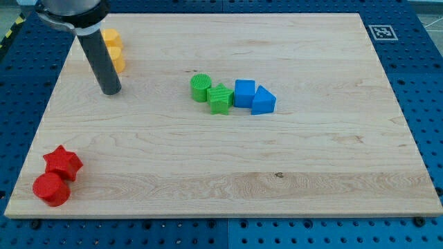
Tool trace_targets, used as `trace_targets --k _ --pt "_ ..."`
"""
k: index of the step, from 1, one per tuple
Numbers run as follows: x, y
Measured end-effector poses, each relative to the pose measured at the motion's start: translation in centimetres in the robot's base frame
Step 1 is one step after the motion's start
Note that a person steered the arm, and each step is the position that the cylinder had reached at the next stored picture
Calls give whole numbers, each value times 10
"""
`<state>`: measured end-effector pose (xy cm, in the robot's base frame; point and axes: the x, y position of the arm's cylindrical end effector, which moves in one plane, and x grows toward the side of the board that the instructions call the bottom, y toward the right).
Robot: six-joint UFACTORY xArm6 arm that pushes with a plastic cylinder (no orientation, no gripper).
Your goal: Push the yellow heart and yellow hexagon towards the top left
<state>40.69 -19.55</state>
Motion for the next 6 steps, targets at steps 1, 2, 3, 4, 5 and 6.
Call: trace_targets --k 1,2,3,4,5,6 --pt "-11 0" --pt "-27 0" --pt "-40 0" --pt "-45 0" --pt "-48 0" --pt "-59 0"
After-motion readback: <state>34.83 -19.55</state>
